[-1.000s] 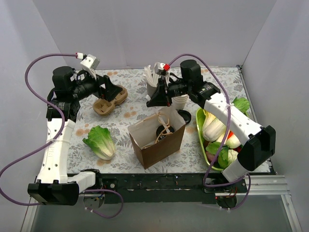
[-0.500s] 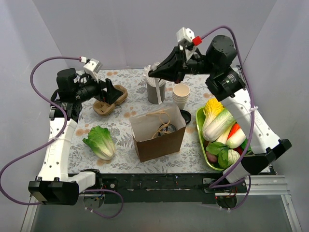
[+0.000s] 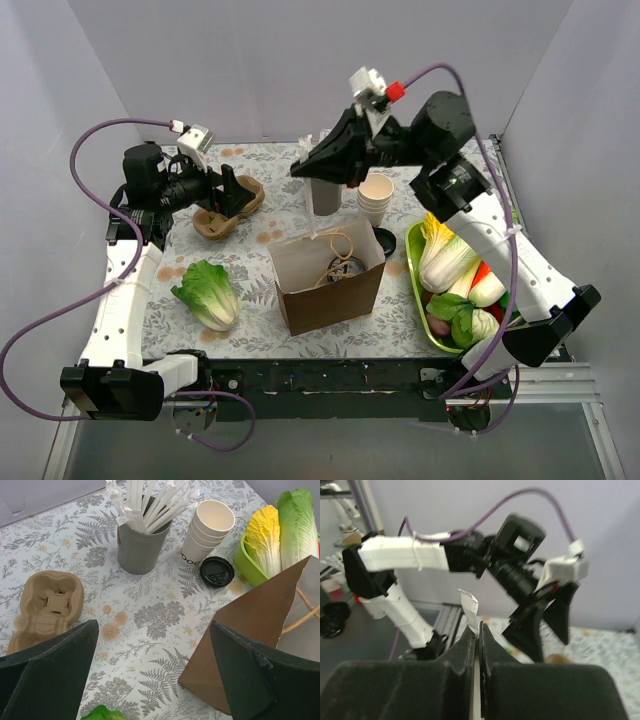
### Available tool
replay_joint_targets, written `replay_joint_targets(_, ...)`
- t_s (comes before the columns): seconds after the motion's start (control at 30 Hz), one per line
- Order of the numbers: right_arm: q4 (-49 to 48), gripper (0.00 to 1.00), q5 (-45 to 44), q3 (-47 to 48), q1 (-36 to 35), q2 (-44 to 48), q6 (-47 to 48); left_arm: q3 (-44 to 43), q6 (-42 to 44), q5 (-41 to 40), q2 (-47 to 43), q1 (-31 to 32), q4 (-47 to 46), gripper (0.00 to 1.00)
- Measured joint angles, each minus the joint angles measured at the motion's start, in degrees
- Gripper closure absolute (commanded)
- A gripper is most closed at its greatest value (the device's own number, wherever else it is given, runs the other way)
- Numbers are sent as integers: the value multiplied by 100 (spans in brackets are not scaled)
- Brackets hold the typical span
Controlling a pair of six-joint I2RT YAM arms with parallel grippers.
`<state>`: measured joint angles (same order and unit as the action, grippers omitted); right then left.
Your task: Pack the takeout coffee
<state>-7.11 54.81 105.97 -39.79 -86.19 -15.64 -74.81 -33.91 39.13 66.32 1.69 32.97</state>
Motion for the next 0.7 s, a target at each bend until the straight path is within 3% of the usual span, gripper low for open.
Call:
replay_joint_targets(0.03, -24, 92, 31, -260, -57, 48, -57, 17, 9, -22, 0, 0, 4, 5)
replay_joint_targets(0.07, -44, 54, 59, -584, -120, 94, -96, 31, 22, -39, 0, 0, 7, 5)
replay_joint_targets(0.13, -70, 13, 79, -1362, -219, 216, -103, 35, 48, -76, 0, 0, 7, 5)
replay_joint_targets(0.17, -9, 7, 76, -1768, -240, 275, -50, 35, 52, -83, 0, 0, 2, 5)
replay_joint_targets(0.27, 479, 5, -35, -2516, -219, 293, 310, 33, 70, -103, 0, 0, 7, 4)
replay_joint_targets(0.33, 1134, 3, -551, -2398, -149, 245, 612, 28, 87, -107, 0, 0, 9, 4)
replay_joint_targets(0.4, 1753, 2, -1338, -1888, -101, 168, 866, 28, 98, -109, 0, 0, 11, 3)
replay_joint_targets(0.47, 2509, 2, -2374, -789, -66, -72, 1209, 28, 90, -122, 0, 0, 4, 2)
replay_joint_targets(0.57, 2876, 2, -3917, 538, -37, -302, 1731, 28, -2, -168, 0, 0, -20, 2)
replay_joint_targets(0.7, 3005, 2, -5423, 560, 39, 37, 2306, 28, -175, -310, 7, 0, -142, 2)
